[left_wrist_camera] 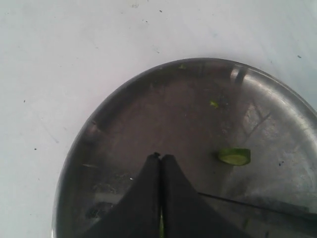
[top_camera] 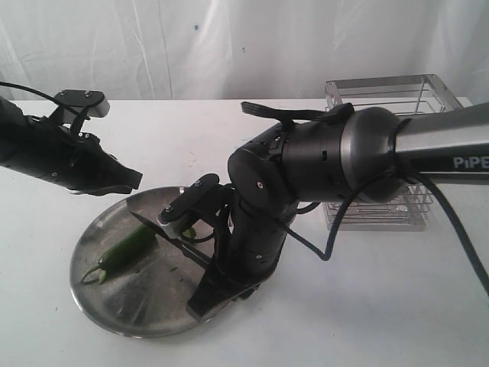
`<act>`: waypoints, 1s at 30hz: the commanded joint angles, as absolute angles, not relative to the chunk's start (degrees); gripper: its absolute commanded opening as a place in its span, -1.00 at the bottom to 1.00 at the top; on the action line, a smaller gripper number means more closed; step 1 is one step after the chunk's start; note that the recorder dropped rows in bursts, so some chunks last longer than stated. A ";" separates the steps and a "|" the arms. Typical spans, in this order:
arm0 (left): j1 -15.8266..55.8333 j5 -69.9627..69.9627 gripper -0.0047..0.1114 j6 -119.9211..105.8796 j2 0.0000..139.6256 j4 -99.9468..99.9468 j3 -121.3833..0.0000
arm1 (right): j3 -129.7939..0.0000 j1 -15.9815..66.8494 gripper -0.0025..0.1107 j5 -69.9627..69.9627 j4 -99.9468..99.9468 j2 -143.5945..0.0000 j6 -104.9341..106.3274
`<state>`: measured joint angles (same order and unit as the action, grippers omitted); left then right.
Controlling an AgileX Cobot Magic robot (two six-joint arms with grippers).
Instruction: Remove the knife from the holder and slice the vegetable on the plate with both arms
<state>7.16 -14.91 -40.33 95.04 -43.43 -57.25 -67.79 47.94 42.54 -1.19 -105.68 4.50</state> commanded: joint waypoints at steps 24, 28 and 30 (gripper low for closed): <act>8.96 -15.11 -0.92 -43.06 98.44 -52.22 -57.46 | -68.07 47.95 -0.96 41.88 -4.39 -108.10 4.31; 11.40 -13.23 -0.92 -46.07 99.28 -52.22 -57.46 | -68.07 47.95 -0.96 41.99 -4.50 -108.10 4.31; 11.49 -12.65 -0.92 -46.49 100.01 -52.22 -57.46 | -68.07 47.95 -0.96 42.10 -4.50 -108.10 4.31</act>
